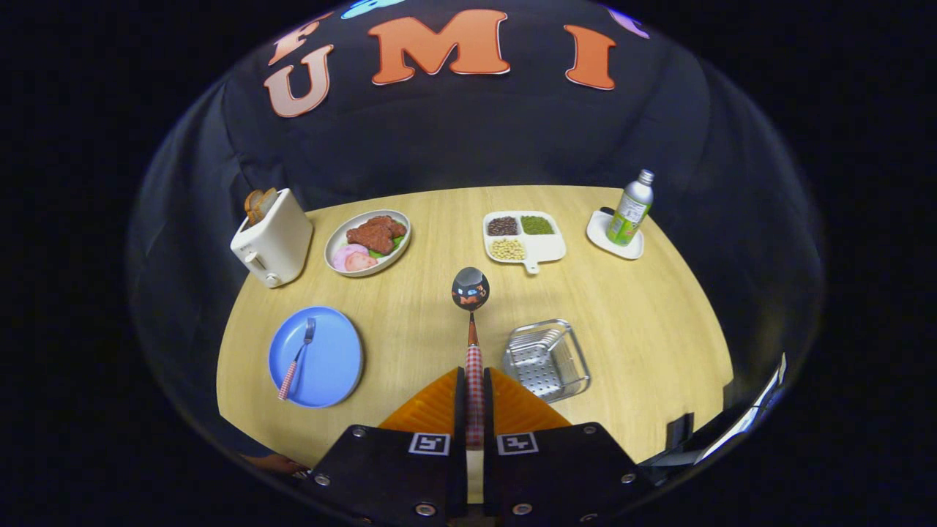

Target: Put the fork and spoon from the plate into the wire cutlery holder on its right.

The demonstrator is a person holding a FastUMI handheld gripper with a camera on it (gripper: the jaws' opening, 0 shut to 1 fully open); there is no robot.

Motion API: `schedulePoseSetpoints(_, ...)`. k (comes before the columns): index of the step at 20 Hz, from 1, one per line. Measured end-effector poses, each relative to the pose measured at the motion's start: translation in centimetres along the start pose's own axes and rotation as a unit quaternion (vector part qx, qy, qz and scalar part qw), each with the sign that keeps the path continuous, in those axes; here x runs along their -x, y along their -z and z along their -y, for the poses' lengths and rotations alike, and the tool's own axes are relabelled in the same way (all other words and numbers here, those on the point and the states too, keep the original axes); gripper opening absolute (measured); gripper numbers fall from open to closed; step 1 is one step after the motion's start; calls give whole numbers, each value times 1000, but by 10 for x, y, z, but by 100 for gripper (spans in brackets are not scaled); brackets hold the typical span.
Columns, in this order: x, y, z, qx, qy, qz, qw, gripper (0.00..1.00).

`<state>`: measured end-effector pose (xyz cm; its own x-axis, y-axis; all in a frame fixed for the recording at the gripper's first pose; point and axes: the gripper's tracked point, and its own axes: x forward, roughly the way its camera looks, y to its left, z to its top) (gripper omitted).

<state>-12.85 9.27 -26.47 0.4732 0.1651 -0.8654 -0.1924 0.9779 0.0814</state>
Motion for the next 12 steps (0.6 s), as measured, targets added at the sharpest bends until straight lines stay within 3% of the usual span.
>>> schedulePoseSetpoints(7,17,33,45,20,9,-93,995,9)
schedulePoseSetpoints(12,18,42,50,42,-2,-140,989,9)
